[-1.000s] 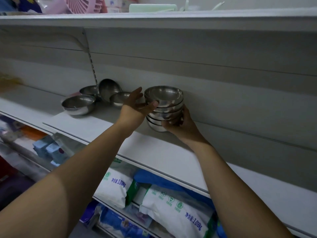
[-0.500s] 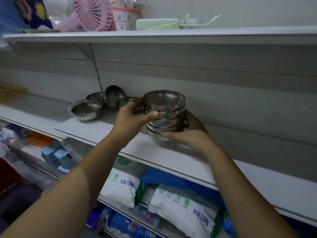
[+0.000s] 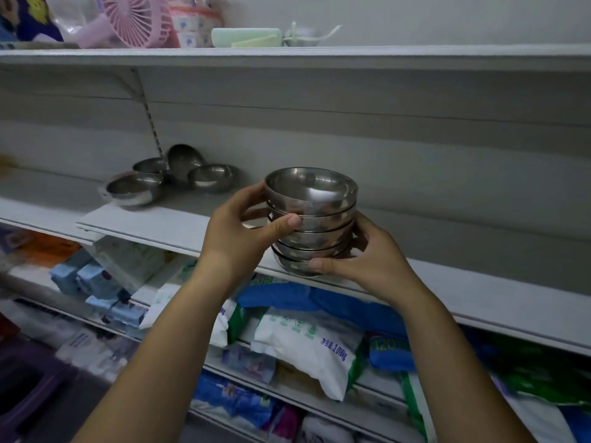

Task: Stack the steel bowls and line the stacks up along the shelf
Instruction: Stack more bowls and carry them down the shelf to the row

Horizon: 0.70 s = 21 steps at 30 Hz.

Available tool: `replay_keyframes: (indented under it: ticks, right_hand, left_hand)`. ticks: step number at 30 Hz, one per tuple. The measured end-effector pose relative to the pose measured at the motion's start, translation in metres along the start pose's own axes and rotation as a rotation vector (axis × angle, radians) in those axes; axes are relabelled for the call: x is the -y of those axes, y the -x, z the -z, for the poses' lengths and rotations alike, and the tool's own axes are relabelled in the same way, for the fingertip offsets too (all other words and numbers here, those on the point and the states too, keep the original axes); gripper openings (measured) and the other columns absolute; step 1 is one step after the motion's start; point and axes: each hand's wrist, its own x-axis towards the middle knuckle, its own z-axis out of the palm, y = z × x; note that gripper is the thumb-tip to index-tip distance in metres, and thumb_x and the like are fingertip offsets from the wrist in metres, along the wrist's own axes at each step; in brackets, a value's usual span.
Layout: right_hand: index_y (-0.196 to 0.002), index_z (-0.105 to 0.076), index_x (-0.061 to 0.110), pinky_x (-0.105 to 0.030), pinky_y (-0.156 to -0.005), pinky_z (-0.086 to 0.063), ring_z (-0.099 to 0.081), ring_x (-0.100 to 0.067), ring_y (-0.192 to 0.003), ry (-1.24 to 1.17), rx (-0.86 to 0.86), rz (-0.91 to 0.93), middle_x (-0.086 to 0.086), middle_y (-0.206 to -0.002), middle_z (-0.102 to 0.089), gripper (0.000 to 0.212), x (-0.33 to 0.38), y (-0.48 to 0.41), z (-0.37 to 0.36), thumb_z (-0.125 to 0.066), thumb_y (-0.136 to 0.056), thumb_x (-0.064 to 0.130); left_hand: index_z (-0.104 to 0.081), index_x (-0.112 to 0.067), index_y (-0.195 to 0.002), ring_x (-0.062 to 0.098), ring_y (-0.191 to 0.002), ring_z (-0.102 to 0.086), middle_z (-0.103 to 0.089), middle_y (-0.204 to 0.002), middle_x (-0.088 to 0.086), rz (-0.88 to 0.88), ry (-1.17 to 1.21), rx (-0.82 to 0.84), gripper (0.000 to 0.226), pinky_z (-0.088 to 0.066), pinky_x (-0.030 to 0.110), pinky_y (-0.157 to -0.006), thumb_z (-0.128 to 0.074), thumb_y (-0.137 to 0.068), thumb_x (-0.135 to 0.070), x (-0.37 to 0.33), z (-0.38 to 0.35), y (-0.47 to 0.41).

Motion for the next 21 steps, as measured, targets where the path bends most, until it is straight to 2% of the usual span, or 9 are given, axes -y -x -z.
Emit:
replay_keyframes:
  ticks: [2,4,6,8,12,17,21]
  right_hand:
    - [-0.128,-0.059,0.040,-0.026,-0.098,-0.053,-0.063,0.002,-0.114,0.003,-0.028,-0.010,0.017,-0.123,-0.068,0.084,0.003,0.016,0.015,-0.097,-0.053,0.047]
    - [-0.128,-0.060,0.039,-0.031,-0.100,-0.053,-0.063,0.000,-0.116,-0.009,-0.058,-0.018,0.016,-0.124,-0.069,0.083,0.005,0.031,0.030,-0.097,-0.053,0.047]
    - [-0.127,-0.061,0.037,-0.032,-0.101,-0.053,-0.063,-0.001,-0.116,-0.011,-0.084,-0.017,0.016,-0.122,-0.070,0.082,0.008,0.045,0.046,-0.096,-0.054,0.044]
    - [-0.127,-0.061,0.035,-0.033,-0.101,-0.053,-0.064,-0.002,-0.116,-0.009,-0.116,-0.015,0.015,-0.122,-0.071,0.081,0.010,0.060,0.064,-0.096,-0.054,0.043]
    - [-0.125,-0.062,0.034,-0.032,-0.100,-0.053,-0.065,-0.002,-0.115,-0.009,-0.189,-0.037,0.017,-0.120,-0.071,0.079,0.008,0.095,0.109,-0.095,-0.054,0.040]
    - [-0.122,-0.062,0.040,-0.031,-0.099,-0.054,-0.063,0.004,-0.114,0.041,-0.302,-0.091,0.024,-0.118,-0.070,0.078,0.006,0.161,0.193,-0.095,-0.051,0.042]
    - [-0.124,-0.063,0.037,-0.043,-0.099,-0.055,-0.064,-0.004,-0.117,0.051,-0.407,-0.139,0.016,-0.121,-0.071,0.082,0.000,0.228,0.269,-0.098,-0.050,0.042]
  left_hand:
    - [-0.061,-0.028,-0.135,-0.005,-0.109,-0.065,-0.070,-0.122,-0.016,-0.010,0.010,0.044,0.075,-0.051,0.008,-0.080,-0.085,-0.065,-0.040,-0.011,-0.012,0.007]
    - [-0.061,-0.028,-0.135,-0.006,-0.108,-0.065,-0.070,-0.123,-0.017,-0.032,0.034,0.092,0.068,-0.051,0.006,-0.077,-0.086,-0.071,-0.030,-0.023,-0.023,0.014]
    - [-0.061,-0.027,-0.134,-0.002,-0.110,-0.067,-0.070,-0.124,-0.015,-0.042,0.081,0.134,0.068,-0.054,0.011,-0.081,-0.085,-0.070,-0.028,-0.033,-0.036,0.019]
    - [-0.060,-0.026,-0.135,0.003,-0.112,-0.068,-0.069,-0.127,-0.013,-0.038,0.135,0.178,0.071,-0.058,0.021,-0.088,-0.084,-0.069,-0.027,-0.043,-0.053,0.024]
    - [-0.061,-0.025,-0.134,0.010,-0.113,-0.069,-0.068,-0.129,-0.011,-0.050,0.190,0.244,0.074,-0.058,0.035,-0.094,-0.088,-0.065,-0.028,-0.060,-0.101,0.037]
    - [-0.062,-0.026,-0.134,0.015,-0.115,-0.069,-0.069,-0.129,-0.011,-0.062,0.251,0.335,0.073,-0.058,0.035,-0.093,-0.092,-0.068,-0.028,-0.085,-0.191,0.068]
    - [-0.061,-0.027,-0.135,0.016,-0.115,-0.069,-0.068,-0.130,-0.012,-0.056,0.312,0.415,0.075,-0.057,0.037,-0.094,-0.091,-0.067,-0.027,-0.113,-0.277,0.107]
